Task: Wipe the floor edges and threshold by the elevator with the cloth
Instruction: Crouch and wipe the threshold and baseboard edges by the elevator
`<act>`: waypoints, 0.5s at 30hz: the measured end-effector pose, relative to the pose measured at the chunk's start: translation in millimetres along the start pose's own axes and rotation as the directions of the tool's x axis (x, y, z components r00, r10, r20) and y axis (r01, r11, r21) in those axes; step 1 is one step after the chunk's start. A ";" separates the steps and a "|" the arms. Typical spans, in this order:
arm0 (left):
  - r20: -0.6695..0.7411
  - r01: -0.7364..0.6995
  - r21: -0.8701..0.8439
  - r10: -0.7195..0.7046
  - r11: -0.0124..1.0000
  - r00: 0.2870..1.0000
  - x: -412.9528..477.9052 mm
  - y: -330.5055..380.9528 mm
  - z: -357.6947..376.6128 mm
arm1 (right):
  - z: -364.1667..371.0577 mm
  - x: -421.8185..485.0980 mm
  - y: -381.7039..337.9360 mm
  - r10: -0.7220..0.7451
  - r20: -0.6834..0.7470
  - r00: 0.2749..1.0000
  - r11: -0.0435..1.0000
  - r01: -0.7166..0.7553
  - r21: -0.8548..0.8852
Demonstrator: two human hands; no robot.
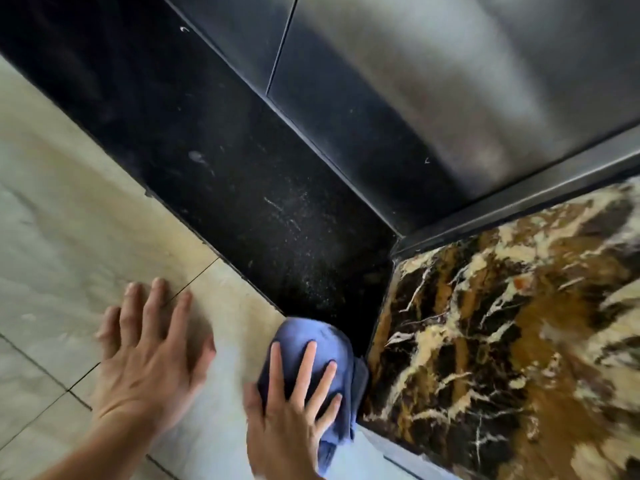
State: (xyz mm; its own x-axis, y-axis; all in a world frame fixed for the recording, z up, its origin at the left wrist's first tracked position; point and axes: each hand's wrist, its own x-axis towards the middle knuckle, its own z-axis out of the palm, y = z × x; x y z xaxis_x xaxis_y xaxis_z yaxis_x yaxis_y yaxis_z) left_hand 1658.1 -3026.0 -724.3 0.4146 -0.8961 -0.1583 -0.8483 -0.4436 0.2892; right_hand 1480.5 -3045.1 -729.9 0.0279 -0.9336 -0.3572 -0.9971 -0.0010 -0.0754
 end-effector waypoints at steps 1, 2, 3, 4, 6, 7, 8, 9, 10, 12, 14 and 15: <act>-0.013 -0.004 -0.005 0.004 1.000 1.000 -0.1 0.2 -0.6 | -8.8 25.0 -7.9 0.034 -0.013 0.999 0.998 -0.034 0.048; -0.021 -0.007 -0.003 0.007 1.000 1.000 0.2 1.9 -1.8 | -21.3 56.0 -15.8 0.051 -0.034 0.998 0.997 -0.049 0.053; -0.026 -0.011 0.000 0.011 1.000 1.000 0.1 2.2 -1.9 | -34.0 92.0 -21.6 0.052 -0.056 0.997 0.998 -0.050 0.038; -0.028 -0.011 -0.003 0.011 1.000 1.000 0.0 1.8 -1.9 | -48.5 129.8 -26.3 0.061 -0.010 0.998 0.997 -0.060 0.050; -0.040 -0.004 -0.019 0.004 1.000 0.999 1.4 0.4 -0.9 | -80.6 195.6 -35.3 0.050 0.130 0.990 0.994 -0.062 0.093; -0.043 -0.004 -0.014 0.004 1.000 0.999 1.1 0.6 0.0 | -94.8 215.9 -38.8 0.038 0.177 0.983 0.996 -0.051 0.069; -0.040 -0.006 -0.011 0.006 1.000 0.999 0.4 2.2 -0.6 | -105.1 228.5 -37.9 0.025 0.200 0.979 0.998 -0.037 0.053; -0.040 -0.009 -0.016 0.008 1.000 0.999 1.1 1.8 -0.5 | -106.6 235.0 -38.1 0.009 0.204 0.979 0.999 -0.016 0.034; -0.035 -0.011 -0.010 0.011 1.000 0.999 0.9 1.1 -1.0 | -107.3 234.8 -37.6 -0.004 0.196 0.981 1.000 -0.001 0.023; -0.017 -0.022 0.014 0.022 1.000 1.000 0.2 -0.3 -2.0 | -99.6 216.5 -31.6 -0.030 0.172 0.985 0.999 0.032 -0.006; 0.012 -0.013 0.008 0.013 1.000 1.000 0.5 -0.5 -1.6 | -86.3 181.3 -24.8 -0.095 0.142 0.985 0.995 0.100 -0.029; 0.004 -0.005 0.007 0.005 1.000 1.000 -0.4 0.0 -1.2 | -74.9 157.6 -20.4 -0.148 0.131 0.980 0.987 0.155 -0.043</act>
State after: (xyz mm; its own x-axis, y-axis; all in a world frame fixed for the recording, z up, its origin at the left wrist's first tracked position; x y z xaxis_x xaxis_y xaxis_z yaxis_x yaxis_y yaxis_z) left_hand 1658.4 -3025.7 -723.1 0.4089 -0.8984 -0.1600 -0.8527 -0.4387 0.2838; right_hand 1500.0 -3219.0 -714.9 0.1845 -0.8682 -0.4606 -0.9828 -0.1610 -0.0902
